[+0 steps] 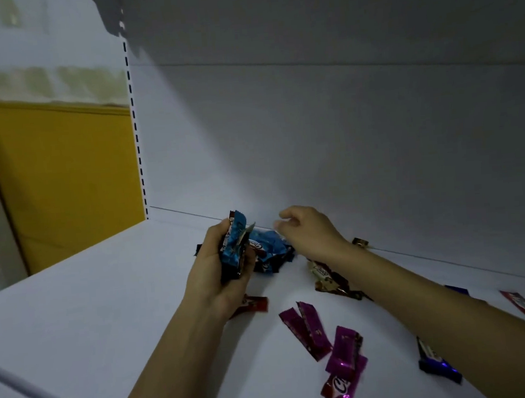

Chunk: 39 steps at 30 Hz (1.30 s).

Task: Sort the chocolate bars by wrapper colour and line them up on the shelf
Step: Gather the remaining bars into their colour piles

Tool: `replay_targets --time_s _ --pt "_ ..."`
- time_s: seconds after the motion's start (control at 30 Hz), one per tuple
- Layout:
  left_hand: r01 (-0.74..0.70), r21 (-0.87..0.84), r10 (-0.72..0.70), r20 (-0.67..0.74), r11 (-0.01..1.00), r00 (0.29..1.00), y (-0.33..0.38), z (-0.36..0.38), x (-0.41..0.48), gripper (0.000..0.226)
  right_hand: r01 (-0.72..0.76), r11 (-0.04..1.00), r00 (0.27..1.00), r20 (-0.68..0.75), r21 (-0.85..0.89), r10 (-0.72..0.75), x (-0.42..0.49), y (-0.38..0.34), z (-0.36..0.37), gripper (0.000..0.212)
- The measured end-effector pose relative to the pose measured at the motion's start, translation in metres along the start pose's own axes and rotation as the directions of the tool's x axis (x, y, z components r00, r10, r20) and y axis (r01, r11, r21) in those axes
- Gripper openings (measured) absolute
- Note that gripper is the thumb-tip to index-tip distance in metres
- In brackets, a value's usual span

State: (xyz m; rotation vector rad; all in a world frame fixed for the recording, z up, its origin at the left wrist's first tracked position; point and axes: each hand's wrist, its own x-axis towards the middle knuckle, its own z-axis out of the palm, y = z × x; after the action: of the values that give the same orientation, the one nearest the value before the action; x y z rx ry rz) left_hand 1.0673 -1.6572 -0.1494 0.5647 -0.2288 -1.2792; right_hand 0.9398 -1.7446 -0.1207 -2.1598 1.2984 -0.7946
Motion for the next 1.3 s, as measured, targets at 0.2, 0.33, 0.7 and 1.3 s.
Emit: replay_targets --time_s 0.2,0.33,0.7,1.3 --pt "-0.058 0.051 0.055 0.056 0.997 0.997 0.001 -0.005 0.001 0.017 0.14 0.965 0.99 -0.025 0.223 -0.138 -0.029 -0.034 0.014 0.074" --pt "-0.012 0.084 0.002 0.11 0.996 0.994 -0.005 -0.005 -0.001 0.028 0.244 0.968 0.969 0.014 0.064 -0.245 -0.034 -0.042 0.028 0.054" --pt "0.114 0.054 -0.117 0.062 0.992 0.991 -0.01 -0.001 -0.006 0.027 0.141 0.987 0.983 0.106 0.072 -0.148 -0.02 -0.044 0.017 0.01" --pt "0.01 -0.07 -0.017 -0.102 0.997 0.995 -0.001 -0.005 -0.003 0.015 -0.115 0.781 0.947 -0.17 0.613 0.273 0.021 -0.017 0.009 0.015"
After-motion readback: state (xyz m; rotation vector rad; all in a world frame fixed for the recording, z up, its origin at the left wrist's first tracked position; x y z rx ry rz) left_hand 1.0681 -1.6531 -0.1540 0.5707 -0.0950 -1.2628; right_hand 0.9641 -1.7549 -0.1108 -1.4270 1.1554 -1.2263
